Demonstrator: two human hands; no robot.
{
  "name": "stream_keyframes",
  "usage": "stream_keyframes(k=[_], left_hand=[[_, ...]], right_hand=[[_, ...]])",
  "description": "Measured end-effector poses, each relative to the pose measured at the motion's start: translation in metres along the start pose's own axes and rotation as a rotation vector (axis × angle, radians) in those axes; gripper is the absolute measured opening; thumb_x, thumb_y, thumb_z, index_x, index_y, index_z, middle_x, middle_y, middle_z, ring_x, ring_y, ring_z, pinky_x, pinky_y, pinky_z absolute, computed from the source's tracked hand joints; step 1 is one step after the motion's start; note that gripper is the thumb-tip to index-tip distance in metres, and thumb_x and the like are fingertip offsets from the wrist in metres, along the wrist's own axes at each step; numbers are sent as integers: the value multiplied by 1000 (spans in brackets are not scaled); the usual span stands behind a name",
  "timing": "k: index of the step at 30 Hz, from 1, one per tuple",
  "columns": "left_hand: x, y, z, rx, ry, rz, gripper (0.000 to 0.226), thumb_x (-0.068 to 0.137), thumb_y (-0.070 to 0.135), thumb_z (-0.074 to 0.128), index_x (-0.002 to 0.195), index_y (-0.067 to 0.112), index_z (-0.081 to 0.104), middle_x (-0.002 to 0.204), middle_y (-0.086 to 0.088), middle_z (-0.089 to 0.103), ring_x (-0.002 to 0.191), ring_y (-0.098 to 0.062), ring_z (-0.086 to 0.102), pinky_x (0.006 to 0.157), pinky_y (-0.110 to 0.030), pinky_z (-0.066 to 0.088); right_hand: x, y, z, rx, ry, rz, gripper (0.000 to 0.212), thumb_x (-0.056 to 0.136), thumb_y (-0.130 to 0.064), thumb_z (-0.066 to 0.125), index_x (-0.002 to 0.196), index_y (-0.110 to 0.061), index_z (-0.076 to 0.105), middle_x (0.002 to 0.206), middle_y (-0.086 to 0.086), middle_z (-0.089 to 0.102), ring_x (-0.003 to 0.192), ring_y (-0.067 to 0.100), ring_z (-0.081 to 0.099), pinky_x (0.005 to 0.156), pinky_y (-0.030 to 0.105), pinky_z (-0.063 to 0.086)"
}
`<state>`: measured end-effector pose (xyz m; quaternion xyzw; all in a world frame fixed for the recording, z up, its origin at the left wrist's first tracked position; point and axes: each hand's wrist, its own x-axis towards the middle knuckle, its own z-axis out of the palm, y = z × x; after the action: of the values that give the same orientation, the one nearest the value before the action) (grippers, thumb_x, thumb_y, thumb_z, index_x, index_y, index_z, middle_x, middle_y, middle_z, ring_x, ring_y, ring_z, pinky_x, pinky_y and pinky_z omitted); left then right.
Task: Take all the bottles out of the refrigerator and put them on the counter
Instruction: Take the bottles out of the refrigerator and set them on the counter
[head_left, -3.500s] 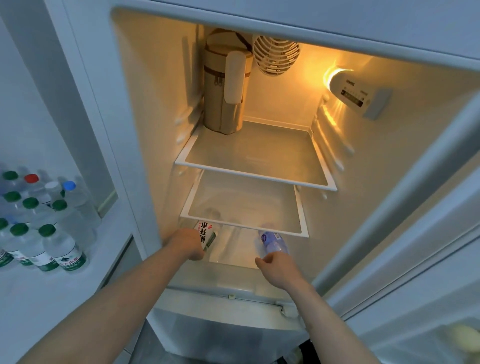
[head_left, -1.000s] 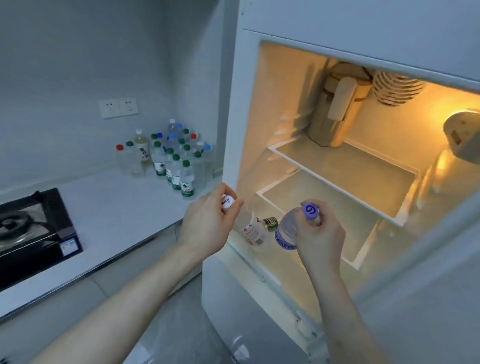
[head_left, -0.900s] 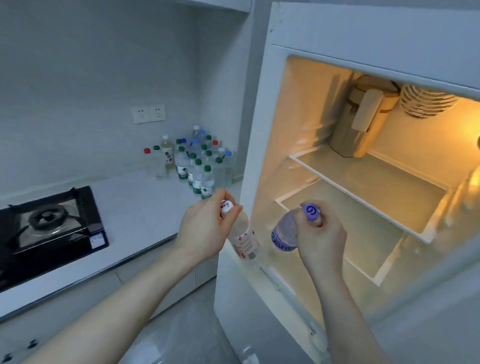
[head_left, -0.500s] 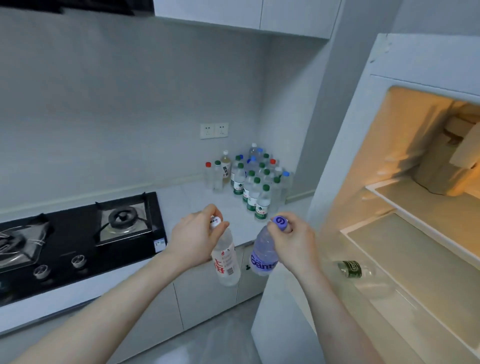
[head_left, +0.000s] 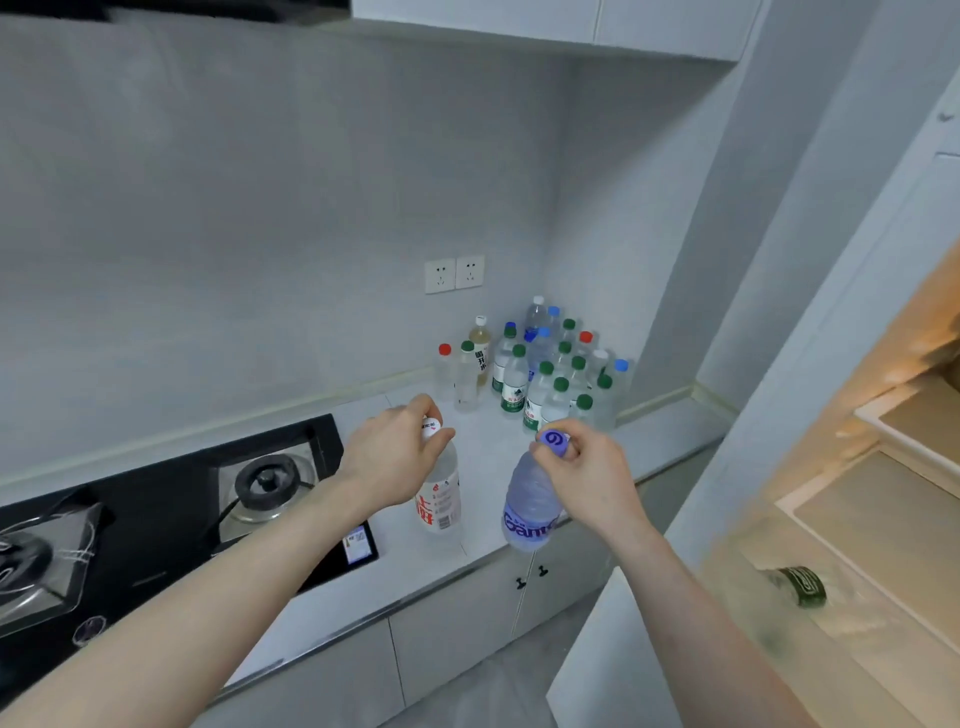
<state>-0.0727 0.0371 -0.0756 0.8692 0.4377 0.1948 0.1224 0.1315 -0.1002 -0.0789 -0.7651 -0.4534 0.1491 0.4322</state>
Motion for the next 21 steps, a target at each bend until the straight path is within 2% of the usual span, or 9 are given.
stream_keyframes(k=[7, 13, 16, 21], left_hand=[[80, -21, 39, -17, -54, -15, 24, 99, 54, 48, 100, 30, 50, 86, 5, 65, 84, -26, 61, 67, -36, 46], [148, -23, 73, 43, -139, -47, 27, 100, 52, 48, 108, 27, 50, 84, 5, 59, 87, -26, 61, 70, -36, 47], [186, -22, 89, 37, -143, -59, 27, 100, 50, 49, 111, 25, 51, 92, 1, 65, 91, -28, 62, 72, -37, 49], [231, -35, 119, 62, -213, -91, 29, 99, 50, 49, 114, 26, 51, 110, -3, 69, 100, -31, 63, 79, -38, 52]], right_hand=[[81, 25, 25, -16, -26, 26, 2, 87, -34, 69, 85, -32, 69, 66, -13, 64, 63, 2, 57, 59, 18, 40], [142, 51, 42, -56, -121, -2, 3, 89, -30, 68, 90, -28, 68, 68, -10, 60, 65, 7, 56, 63, 27, 46], [183, 62, 51, -85, -132, -19, 5, 87, -32, 68, 89, -28, 67, 73, -6, 65, 72, 14, 61, 69, 34, 52], [224, 79, 72, -143, -193, 24, 11, 85, -41, 63, 89, -31, 63, 72, -7, 64, 72, 15, 62, 71, 35, 55]])
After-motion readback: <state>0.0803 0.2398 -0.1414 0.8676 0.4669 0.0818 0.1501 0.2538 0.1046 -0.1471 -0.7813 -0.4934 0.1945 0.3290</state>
